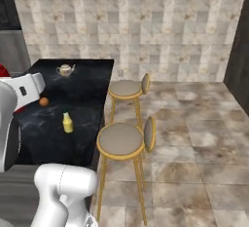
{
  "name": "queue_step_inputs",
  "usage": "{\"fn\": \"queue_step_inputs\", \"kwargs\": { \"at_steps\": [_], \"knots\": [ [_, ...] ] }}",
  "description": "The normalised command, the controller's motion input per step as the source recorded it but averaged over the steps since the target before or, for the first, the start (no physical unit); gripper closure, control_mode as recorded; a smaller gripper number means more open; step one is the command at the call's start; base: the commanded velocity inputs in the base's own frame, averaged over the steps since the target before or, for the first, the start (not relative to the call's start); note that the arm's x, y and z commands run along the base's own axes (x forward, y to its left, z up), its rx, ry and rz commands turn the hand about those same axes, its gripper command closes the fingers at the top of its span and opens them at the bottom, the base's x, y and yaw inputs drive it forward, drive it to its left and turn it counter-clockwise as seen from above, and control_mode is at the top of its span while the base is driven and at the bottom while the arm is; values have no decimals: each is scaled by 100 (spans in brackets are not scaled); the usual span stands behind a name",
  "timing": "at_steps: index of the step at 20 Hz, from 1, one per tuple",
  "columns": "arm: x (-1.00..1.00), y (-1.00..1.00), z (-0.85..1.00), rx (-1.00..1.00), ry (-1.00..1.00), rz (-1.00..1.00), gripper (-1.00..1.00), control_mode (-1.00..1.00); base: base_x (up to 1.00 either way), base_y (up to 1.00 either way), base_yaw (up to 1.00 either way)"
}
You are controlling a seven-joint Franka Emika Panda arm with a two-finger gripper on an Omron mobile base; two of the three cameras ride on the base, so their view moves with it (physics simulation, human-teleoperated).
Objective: Move the ketchup and mustard from the cabinet to the dining counter.
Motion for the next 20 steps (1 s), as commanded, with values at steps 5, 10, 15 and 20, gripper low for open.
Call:
{"fn": "queue_step_inputs", "kwargs": {
  "at_steps": [5,10,15,20],
  "knots": [
    [0,0,0,0,0,0,100,100,60,-31,37],
    [0,0,0,0,0,0,100,100,60,-31,39],
    [0,0,0,0,0,0,100,100,57,-32,38],
    [0,0,0,0,0,0,100,100,48,-41,35]
  ]
}}
